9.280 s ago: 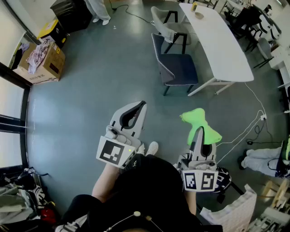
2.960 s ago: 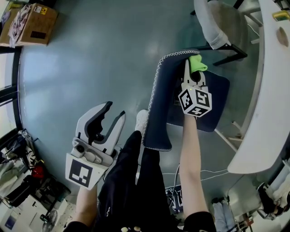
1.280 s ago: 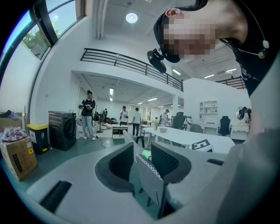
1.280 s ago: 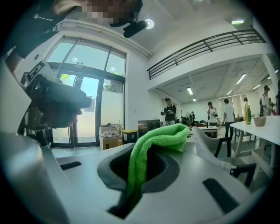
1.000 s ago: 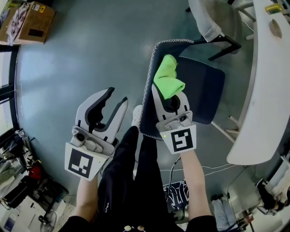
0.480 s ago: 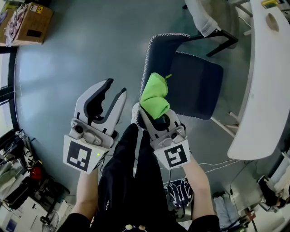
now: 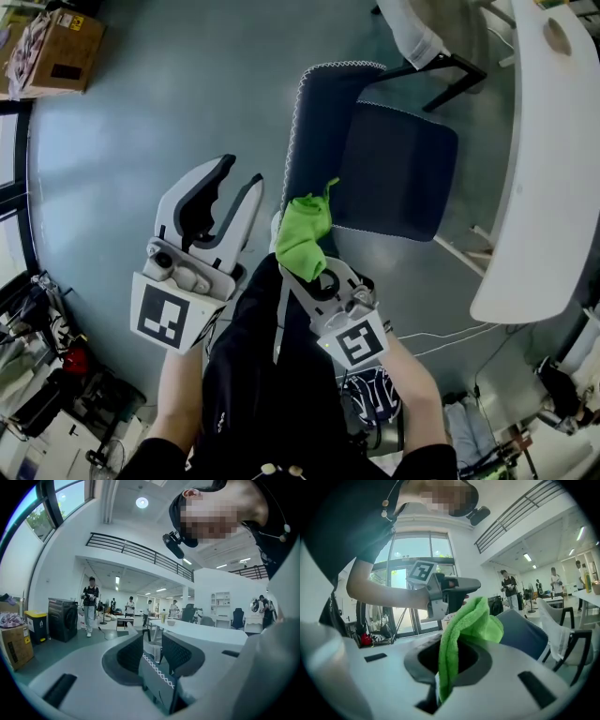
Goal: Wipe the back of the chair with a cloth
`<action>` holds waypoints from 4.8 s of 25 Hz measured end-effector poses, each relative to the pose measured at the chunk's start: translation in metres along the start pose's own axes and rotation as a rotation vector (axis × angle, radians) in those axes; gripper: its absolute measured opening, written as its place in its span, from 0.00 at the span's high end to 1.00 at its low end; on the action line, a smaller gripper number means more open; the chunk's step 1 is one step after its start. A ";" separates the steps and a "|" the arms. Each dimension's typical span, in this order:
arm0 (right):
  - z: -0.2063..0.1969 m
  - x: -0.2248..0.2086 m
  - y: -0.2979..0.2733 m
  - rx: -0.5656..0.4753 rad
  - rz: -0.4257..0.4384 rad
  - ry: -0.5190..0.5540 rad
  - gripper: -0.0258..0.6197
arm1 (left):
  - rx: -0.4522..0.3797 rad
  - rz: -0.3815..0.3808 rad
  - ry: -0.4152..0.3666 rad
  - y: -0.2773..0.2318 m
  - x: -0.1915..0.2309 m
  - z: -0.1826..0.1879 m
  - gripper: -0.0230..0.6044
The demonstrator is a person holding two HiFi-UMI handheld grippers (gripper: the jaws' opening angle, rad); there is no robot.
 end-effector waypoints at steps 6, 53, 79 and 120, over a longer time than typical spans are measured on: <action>-0.033 0.010 0.021 0.097 -0.007 -0.067 0.93 | -0.001 -0.006 0.004 -0.002 -0.001 0.001 0.76; -0.063 -0.216 -0.016 0.009 -0.768 -0.193 0.93 | 0.039 0.043 0.015 0.005 0.005 -0.010 0.76; -0.088 -0.291 -0.070 -0.018 -0.797 -0.437 0.93 | 0.063 0.092 0.040 -0.001 0.047 -0.019 0.77; -0.045 -0.163 -0.058 -0.057 -0.438 -0.294 0.93 | 0.062 0.087 0.064 -0.020 0.052 -0.021 0.96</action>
Point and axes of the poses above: the fingertips, and each gripper's own axes: y backward along the fingers, x to its left, z out of its top, the point moved 8 cm from there along y, backward along the fingers, and after that the axes turned 2 degrees about x, right-handed, at the moved point
